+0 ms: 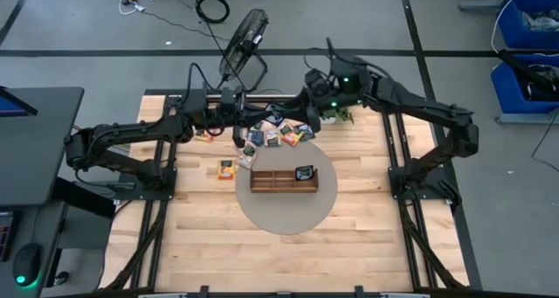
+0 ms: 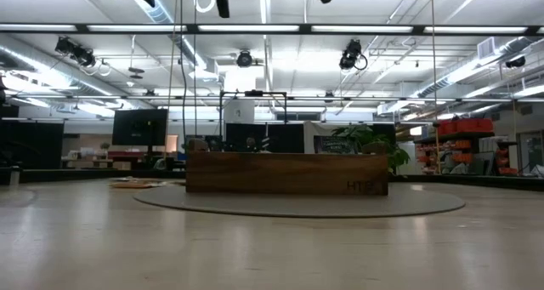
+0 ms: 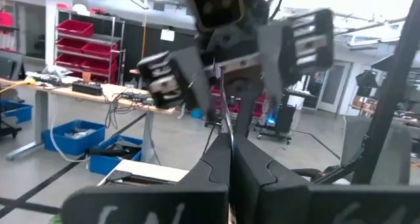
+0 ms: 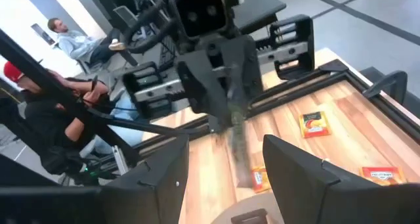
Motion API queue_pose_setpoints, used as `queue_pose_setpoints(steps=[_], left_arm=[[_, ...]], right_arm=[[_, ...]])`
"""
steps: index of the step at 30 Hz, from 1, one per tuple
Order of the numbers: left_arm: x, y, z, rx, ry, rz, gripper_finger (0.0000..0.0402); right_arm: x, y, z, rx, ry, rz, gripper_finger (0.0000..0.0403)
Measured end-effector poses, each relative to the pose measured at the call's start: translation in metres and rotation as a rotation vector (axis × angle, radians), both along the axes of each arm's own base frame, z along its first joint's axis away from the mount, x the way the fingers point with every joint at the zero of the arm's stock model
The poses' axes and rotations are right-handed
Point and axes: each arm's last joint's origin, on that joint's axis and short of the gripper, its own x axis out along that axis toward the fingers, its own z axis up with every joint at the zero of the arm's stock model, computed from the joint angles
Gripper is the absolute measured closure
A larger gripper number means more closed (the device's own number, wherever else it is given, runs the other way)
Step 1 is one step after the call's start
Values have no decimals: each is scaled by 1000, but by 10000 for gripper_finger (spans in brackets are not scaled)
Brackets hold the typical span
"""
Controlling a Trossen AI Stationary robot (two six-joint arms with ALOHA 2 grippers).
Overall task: Pick & Place Tea
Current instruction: Put the blue tea bag into the right section of the wooden organizer
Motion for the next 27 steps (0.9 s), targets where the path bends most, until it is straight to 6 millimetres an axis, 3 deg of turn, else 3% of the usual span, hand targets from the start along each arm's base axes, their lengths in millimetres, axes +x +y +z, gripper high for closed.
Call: queue_pose_setpoints(steps=[5, 9, 19, 27], left_arm=[[1, -2, 0, -6, 2, -12, 396], [1, -2, -1, -9, 10, -12, 397], [1, -2, -1, -10, 10, -12, 395], [1, -2, -1, -62, 8, -22, 381]], right_arm=[[11, -3, -5, 19, -17, 11, 201], [12, -3, -5, 12, -27, 14, 226], [12, -3, -5, -86, -36, 42, 391], [12, -3, -5, -114, -38, 50, 400]])
